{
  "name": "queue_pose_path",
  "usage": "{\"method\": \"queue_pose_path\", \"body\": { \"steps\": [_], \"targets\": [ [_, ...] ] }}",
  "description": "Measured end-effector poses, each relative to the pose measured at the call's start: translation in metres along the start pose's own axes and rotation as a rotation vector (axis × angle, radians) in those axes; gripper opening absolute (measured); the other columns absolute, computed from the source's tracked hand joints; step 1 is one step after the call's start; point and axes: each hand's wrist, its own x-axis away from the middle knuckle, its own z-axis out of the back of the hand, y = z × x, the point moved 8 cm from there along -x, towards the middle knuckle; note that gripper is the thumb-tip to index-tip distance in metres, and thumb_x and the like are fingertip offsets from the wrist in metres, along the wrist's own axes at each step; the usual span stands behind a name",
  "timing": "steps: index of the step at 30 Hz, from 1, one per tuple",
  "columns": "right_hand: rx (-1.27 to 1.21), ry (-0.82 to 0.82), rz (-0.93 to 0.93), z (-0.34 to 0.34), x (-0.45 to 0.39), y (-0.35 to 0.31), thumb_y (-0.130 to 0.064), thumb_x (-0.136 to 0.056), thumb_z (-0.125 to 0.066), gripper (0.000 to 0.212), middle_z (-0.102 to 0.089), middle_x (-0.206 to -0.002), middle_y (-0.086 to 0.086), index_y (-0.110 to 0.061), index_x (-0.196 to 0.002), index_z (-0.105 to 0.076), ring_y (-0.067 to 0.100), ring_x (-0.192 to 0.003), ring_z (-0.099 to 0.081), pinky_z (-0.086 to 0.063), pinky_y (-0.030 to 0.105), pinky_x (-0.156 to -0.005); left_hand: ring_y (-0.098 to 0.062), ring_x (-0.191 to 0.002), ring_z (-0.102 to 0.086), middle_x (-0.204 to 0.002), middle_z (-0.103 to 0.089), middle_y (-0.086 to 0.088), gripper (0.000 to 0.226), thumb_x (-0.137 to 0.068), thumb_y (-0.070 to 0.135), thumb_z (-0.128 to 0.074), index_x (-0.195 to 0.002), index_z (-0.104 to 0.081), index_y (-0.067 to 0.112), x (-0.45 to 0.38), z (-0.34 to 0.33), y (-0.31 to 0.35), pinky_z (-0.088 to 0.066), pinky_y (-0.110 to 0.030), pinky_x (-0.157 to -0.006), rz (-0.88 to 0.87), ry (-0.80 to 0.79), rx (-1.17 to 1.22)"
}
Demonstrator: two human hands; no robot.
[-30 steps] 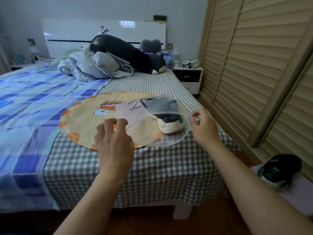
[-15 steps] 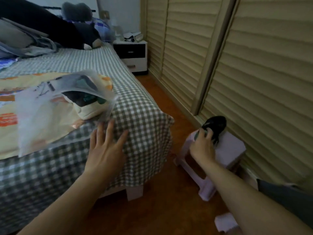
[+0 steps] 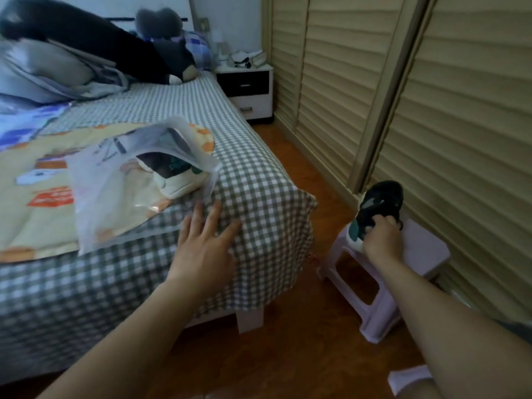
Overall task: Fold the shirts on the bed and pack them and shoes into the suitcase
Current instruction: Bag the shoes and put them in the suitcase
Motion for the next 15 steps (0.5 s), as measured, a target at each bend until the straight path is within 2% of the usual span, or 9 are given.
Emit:
{"method": "queue_pose_path", "body": {
  "steps": [3,6,8,10,11,13,15],
  "targets": [
    [-0.107,0.088,0.128,0.05,0.02,-0.053,-0.009,-0.103,-0.048,0.03,-0.047,-0.134,0.021,0.0,-0.131,-0.055,0.04,-0.117,-0.049,-0.04,0.042,-0.087,-0.03,-0.155,0.015,-0.17,0.008,-0.006,0.058,-0.1,0.039,-0.044,-0.156,-0.028,0.037,0.007,0.018,-0.003,0.002,-0.052,-0.126,-0.019,0.05,0.076],
    [-0.227,0.189,0.264,0.102,0.049,-0.098,-0.011,-0.101,-0.052,0.023,-0.047,-0.131,0.016,-0.004,-0.122,-0.055,0.037,-0.112,-0.053,-0.045,0.043,-0.085,-0.029,-0.155,-0.009,-0.168,-0.012,-0.008,0.047,-0.1,0.033,-0.05,-0.147,-0.046,0.03,0.024,0.045,-0.007,-0.013,-0.05,-0.125,-0.05,0.162,0.142],
    [-0.29,0.262,0.414,0.133,0.072,-0.123,-0.011,-0.097,-0.057,0.019,-0.049,-0.123,0.013,-0.005,-0.115,-0.055,0.034,-0.106,-0.055,-0.048,0.042,-0.082,-0.03,-0.149,-0.027,-0.163,-0.028,-0.008,0.041,-0.098,0.029,-0.055,-0.139,-0.056,0.026,0.039,0.065,-0.008,-0.026,-0.049,-0.121,-0.078,0.241,0.192],
    [-0.413,0.3,0.523,0.161,0.094,-0.142,-0.013,-0.094,-0.064,0.018,-0.05,-0.112,0.009,-0.006,-0.108,-0.056,0.029,-0.099,-0.055,-0.049,0.04,-0.078,-0.031,-0.133,-0.046,-0.147,-0.049,-0.007,0.03,-0.096,0.025,-0.06,-0.125,-0.066,0.022,0.053,0.089,-0.014,-0.042,-0.048,-0.108,-0.075,0.353,0.198],
    [-0.493,0.301,0.561,0.174,0.105,-0.15,-0.017,-0.092,-0.069,0.02,-0.051,-0.108,0.007,-0.008,-0.105,-0.056,0.026,-0.097,-0.056,-0.051,0.037,-0.077,-0.032,-0.122,-0.053,-0.134,-0.058,-0.008,0.024,-0.094,0.022,-0.061,-0.116,-0.07,0.019,0.06,0.102,-0.021,-0.047,-0.047,-0.099,-0.038,0.43,0.19],
    [-0.648,0.262,0.614,0.194,0.126,-0.163,-0.025,-0.09,-0.074,0.024,-0.056,-0.1,0.006,-0.015,-0.098,-0.054,0.019,-0.088,-0.058,-0.049,0.027,-0.072,-0.037,-0.104,-0.055,-0.112,-0.062,-0.01,0.018,-0.088,0.016,-0.065,-0.102,-0.075,0.013,0.077,0.13,-0.045,-0.048,-0.048,-0.084,0.118,0.589,0.155],
    [-0.767,0.214,0.662,0.21,0.148,-0.175,-0.03,-0.09,-0.074,0.025,-0.059,-0.085,0.002,-0.017,-0.091,-0.053,0.011,-0.076,-0.058,-0.046,0.019,-0.065,-0.039,-0.107,-0.048,-0.114,-0.056,-0.014,0.016,-0.084,0.014,-0.069,-0.099,-0.076,0.014,0.095,0.148,-0.073,-0.043,-0.051,-0.087,0.32,0.662,0.097]
  ]
}}
